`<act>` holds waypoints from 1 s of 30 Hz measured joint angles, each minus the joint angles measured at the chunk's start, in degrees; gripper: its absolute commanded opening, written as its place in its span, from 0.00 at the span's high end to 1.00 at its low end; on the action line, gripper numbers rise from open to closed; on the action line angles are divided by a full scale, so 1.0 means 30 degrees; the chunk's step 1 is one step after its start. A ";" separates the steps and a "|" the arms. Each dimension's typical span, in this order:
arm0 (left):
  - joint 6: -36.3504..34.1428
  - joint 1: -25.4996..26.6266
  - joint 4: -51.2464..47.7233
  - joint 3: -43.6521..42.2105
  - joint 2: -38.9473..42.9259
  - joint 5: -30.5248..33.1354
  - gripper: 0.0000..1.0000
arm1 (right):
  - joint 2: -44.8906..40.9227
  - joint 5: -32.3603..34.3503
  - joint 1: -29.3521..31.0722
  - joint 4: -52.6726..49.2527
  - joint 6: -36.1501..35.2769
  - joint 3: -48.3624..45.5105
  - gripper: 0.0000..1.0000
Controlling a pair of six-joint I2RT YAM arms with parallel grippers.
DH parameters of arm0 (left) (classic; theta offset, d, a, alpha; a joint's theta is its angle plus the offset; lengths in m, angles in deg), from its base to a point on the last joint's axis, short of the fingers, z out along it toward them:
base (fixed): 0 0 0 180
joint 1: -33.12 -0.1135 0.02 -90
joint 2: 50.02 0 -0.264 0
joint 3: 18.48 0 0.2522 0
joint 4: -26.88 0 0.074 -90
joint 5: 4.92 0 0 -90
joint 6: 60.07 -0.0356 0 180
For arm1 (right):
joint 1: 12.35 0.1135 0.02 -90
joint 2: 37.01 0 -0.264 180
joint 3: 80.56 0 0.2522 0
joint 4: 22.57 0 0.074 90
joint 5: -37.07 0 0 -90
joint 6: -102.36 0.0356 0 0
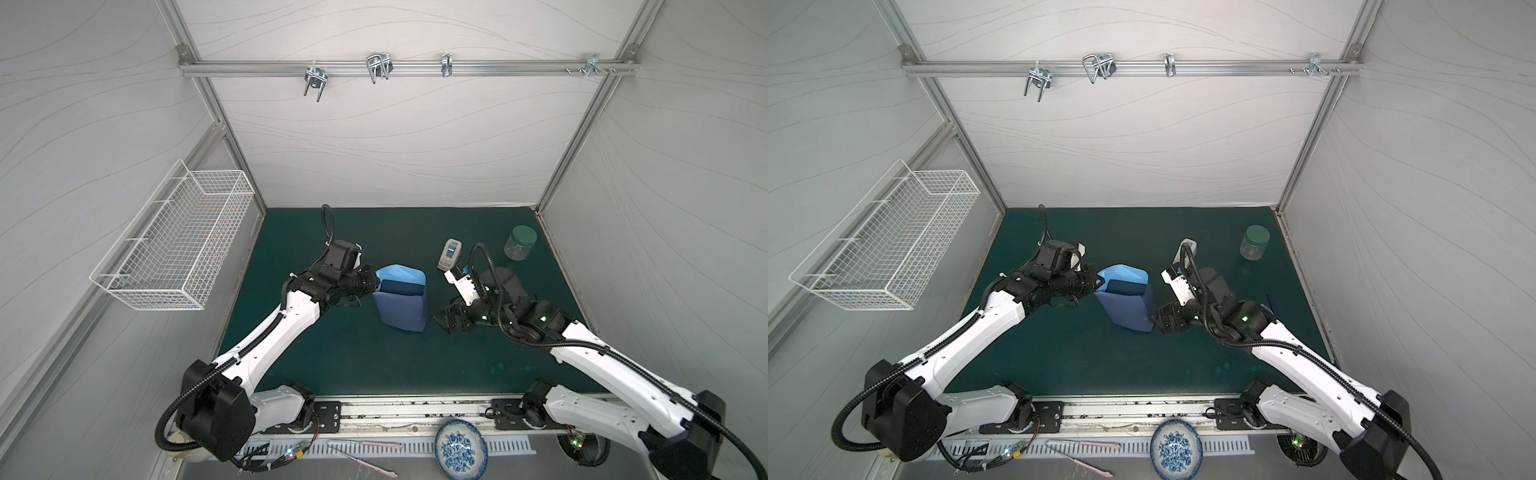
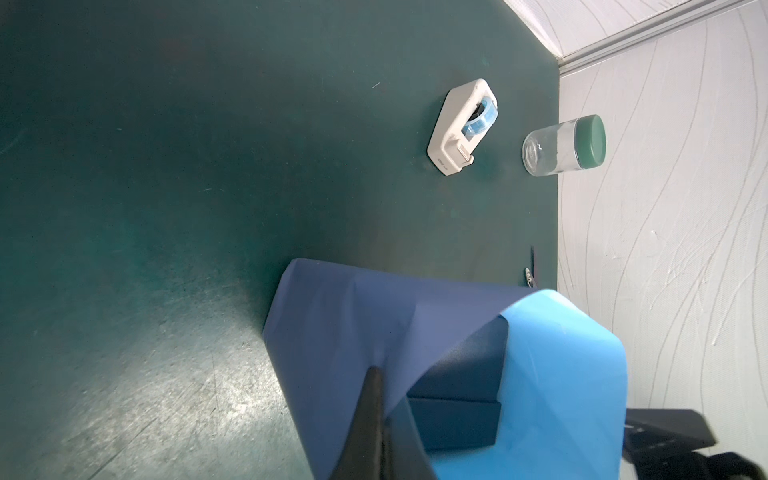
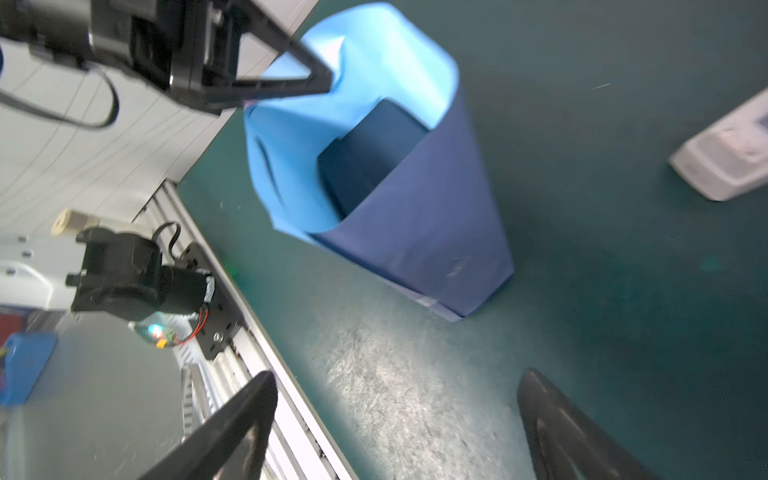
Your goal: Wrap the gift box in paper
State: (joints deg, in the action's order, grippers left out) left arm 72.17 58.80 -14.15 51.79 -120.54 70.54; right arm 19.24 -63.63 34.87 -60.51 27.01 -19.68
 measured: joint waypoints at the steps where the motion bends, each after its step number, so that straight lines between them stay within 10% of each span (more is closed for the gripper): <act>1: 0.0000 0.0007 0.0022 0.0000 0.0000 0.0000 0.99 | 0.0335 0.0131 0.0350 0.0612 0.0036 -0.0087 0.08; 12: -0.0044 0.0095 0.0255 0.0153 -0.0335 -0.0408 0.84 | 0.4313 0.3191 0.1129 0.4750 0.0364 0.0634 0.15; 30: -0.2120 -0.0022 0.1756 0.0685 0.1668 -0.0845 0.08 | 0.4925 0.3716 -0.0415 0.5996 0.0670 0.0437 0.36</act>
State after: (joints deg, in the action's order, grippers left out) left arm 65.81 58.73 -8.88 53.84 -115.54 68.00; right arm 34.01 -52.48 33.62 -42.52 29.02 -18.37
